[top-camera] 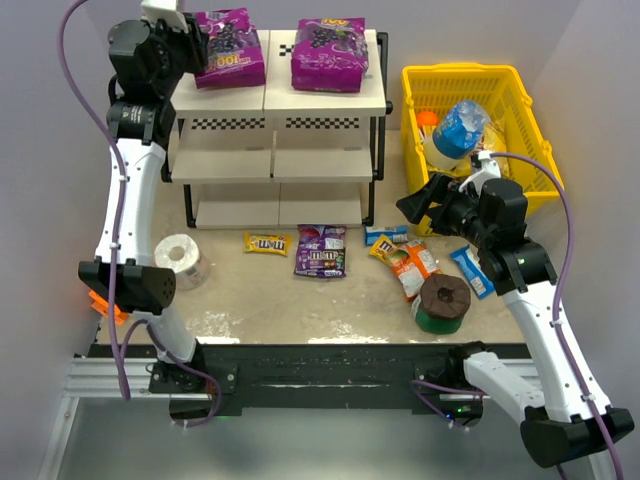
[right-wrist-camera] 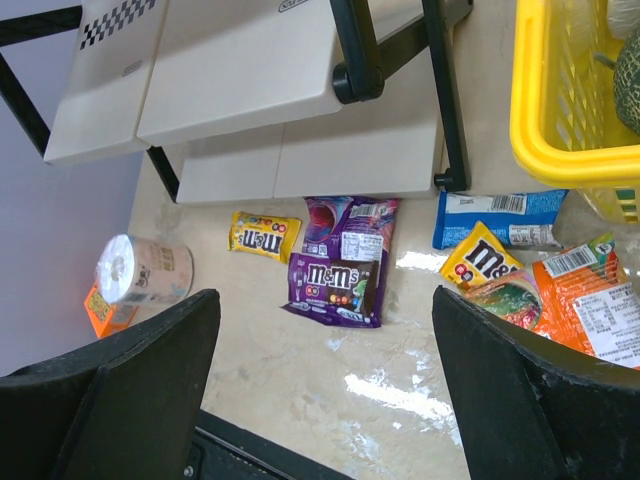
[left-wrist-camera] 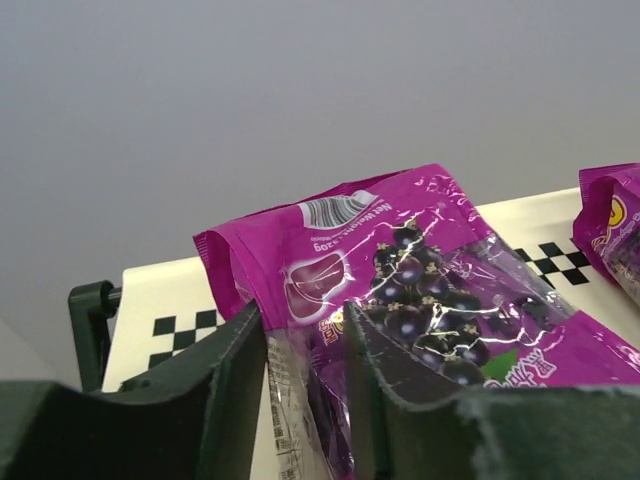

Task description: Place and organize the candy bags onto the shelf

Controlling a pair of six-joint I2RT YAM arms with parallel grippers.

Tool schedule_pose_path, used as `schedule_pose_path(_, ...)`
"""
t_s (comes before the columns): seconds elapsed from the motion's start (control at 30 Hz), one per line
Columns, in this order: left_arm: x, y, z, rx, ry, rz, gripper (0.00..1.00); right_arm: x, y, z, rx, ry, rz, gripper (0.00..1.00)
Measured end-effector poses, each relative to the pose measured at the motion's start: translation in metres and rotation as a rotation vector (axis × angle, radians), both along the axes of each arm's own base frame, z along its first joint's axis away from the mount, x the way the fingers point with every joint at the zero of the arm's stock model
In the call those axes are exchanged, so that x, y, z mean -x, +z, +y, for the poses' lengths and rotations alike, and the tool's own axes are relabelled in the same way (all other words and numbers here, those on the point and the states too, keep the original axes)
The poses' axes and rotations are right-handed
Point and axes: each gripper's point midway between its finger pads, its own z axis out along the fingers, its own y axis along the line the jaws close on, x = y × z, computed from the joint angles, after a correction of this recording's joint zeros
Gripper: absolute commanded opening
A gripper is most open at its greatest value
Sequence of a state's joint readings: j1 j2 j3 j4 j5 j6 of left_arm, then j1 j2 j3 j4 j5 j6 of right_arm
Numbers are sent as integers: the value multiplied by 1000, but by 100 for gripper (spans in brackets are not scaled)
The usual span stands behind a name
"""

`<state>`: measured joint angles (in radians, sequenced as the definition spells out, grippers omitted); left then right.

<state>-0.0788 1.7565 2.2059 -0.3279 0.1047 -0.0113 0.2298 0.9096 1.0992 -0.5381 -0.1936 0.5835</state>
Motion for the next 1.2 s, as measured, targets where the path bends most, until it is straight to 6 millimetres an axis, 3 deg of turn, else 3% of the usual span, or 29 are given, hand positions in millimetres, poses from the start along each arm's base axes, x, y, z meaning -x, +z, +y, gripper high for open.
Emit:
schedule_pose_path(0.17, -13, -5, -1, 22, 4, -8, 70, 0, -1, 0, 0, -1, 2, 90)
schedule_pose_path(0.27, -13, 5, 6, 47, 44, -41, 83, 0, -2, 0, 1, -1, 4, 90)
schedule_pose_path(0.4, -5, 17, 15, 80, 91, -83, 87, 0, -2, 0, 1, -1, 5, 90)
schedule_pose_path(0.53, 10, 29, 11, 107, 62, -116, 88, 0, -3, 0, 1, -1, 7, 90)
schedule_pose_path(0.77, 53, 51, -33, 188, -189, -189, 88, -1, -6, 0, 2, 0, 9, 90)
schedule_pose_path(0.93, 69, 60, -75, 212, -336, -218, 88, 0, -9, 0, 3, -1, 15, 90)
schedule_pose_path(1.07, 68, 52, -99, 219, -396, -195, 88, 1, -8, 0, 2, 0, 10, 90)
schedule_pose_path(1.2, 56, 33, -110, 200, -368, -152, 88, 4, -5, -1, 0, -1, -2, 90)
